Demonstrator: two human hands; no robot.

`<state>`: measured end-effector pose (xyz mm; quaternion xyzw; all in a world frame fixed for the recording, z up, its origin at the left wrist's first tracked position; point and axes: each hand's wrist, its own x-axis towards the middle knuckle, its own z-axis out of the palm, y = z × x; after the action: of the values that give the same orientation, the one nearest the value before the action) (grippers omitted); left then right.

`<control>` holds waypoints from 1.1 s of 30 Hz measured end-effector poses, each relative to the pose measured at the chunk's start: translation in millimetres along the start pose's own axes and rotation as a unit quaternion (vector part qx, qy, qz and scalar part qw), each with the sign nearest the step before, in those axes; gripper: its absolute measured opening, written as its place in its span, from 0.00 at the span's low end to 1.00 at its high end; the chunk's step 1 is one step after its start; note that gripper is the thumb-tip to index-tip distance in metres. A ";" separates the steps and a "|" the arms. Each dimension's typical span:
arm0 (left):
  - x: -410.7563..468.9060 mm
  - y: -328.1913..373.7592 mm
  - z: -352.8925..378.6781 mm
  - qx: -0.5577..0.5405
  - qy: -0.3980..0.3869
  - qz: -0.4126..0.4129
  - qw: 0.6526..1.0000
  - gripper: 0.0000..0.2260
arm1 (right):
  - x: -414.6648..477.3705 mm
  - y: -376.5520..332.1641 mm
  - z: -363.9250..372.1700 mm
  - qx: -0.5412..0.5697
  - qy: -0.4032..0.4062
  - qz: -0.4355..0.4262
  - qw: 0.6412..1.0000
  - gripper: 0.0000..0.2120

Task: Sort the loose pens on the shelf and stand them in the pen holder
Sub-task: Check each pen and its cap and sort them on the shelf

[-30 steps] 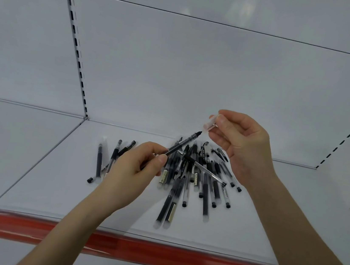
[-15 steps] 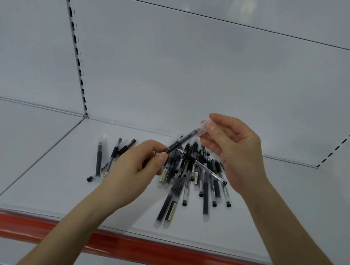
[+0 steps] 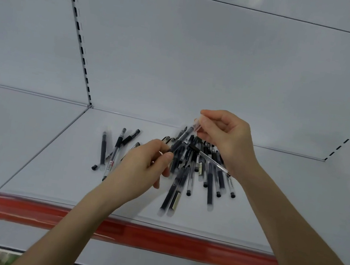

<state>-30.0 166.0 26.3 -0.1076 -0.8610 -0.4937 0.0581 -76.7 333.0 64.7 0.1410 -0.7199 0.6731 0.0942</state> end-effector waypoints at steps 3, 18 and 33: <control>1.5 -9.9 -13.8 0.090 0.063 -0.032 0.993 0.05 | 8.1 14.1 -6.3 -0.069 -0.001 0.028 0.997 0.10; 7.2 -57.0 -36.9 0.365 0.148 -0.128 0.910 0.13 | 5.6 51.6 -17.7 -0.492 -0.105 -0.001 0.864 0.08; 63.8 -38.1 4.4 0.301 0.033 -0.039 0.952 0.10 | -4.4 41.8 -46.0 -0.335 -0.025 0.087 0.938 0.02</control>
<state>-101.1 159.3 5.3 -0.0351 -0.9709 -0.2165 0.0967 -88.8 381.3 27.4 0.0549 -0.9153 0.3947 0.0586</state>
